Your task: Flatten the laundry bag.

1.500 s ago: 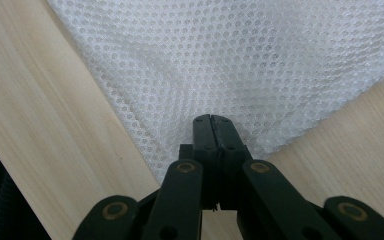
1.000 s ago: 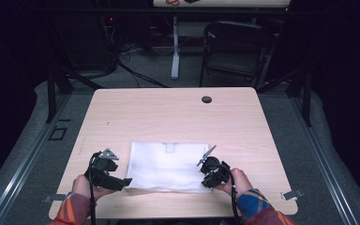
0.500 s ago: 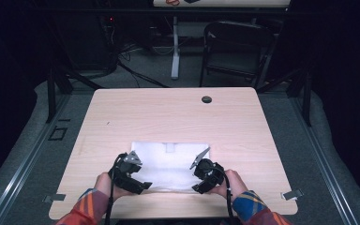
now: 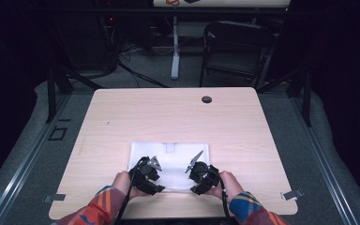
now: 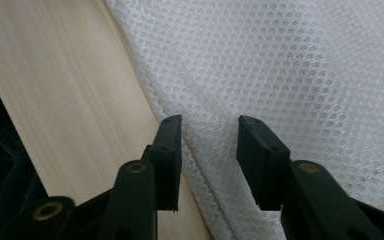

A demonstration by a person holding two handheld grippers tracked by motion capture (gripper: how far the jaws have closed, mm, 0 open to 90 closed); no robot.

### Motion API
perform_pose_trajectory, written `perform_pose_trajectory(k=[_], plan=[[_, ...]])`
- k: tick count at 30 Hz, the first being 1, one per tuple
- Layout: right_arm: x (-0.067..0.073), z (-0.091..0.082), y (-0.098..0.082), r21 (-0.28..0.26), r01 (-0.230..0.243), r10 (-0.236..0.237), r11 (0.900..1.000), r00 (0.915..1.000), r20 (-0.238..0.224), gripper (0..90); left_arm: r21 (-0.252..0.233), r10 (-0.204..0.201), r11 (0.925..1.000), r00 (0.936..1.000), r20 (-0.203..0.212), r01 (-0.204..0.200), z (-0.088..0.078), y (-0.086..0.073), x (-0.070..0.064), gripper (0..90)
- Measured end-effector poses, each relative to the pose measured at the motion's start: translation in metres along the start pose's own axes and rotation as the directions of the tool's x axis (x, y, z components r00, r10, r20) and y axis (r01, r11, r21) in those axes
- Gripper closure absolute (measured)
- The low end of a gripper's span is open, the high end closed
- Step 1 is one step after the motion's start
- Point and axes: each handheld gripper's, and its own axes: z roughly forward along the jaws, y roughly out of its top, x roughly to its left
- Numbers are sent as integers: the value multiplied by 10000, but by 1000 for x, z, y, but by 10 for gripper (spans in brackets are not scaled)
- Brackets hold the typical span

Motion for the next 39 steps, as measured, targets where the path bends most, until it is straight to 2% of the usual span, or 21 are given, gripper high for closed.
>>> perform_pose_trajectory(k=[3, 9, 17, 20, 28, 29, 34, 36, 39], plan=[[-1, 0, -1, 39, 9, -10, 10000, 10000, 94, 705, 130, 41, 9999, 10000, 59, -42, 4, 1, 0, 597], [-2, 0, -3, 117, 1, -3, 9999, 9999, 137, 779, 60, -133, 9999, 9998, 171, 132, 4, -2, 1, 703], [-1, -3, -6, 285, -129, 131, 9995, 9999, -38, 869, -4, -125, 9999, 9987, 495, 125, 5, -3, 1, 729], [-1, -7, -8, 28, -228, 228, 9997, 9997, 5, 890, -98, -64, 9999, 9981, 616, 70, 4, -4, 3, 701], [-3, -23, -7, -584, -501, 497, 9970, 9987, -75, 895, -344, -13, 9994, 9982, 594, 33, 1, 0, -1, 497], [-4, -24, -7, -672, -517, 512, 9964, 9986, -99, 894, -403, -109, 9991, 9978, 649, 135, 1, 1, -2, 485], [-5, -31, -6, -1029, -723, 708, 9921, 9973, -182, 895, -447, 46, 9990, 9983, 583, -20, 4, 8, -6, 462], [-5, -32, -5, -1180, -811, 795, 9897, 9967, -177, 895, -464, 139, 9989, 9980, 611, -111, 5, 11, -7, 468], [-5, -35, -5, -1300, -869, 851, 9877, 9962, -199, 895, -334, 266, 9991, 9987, 427, -252, 8, 14, -8, 493]])
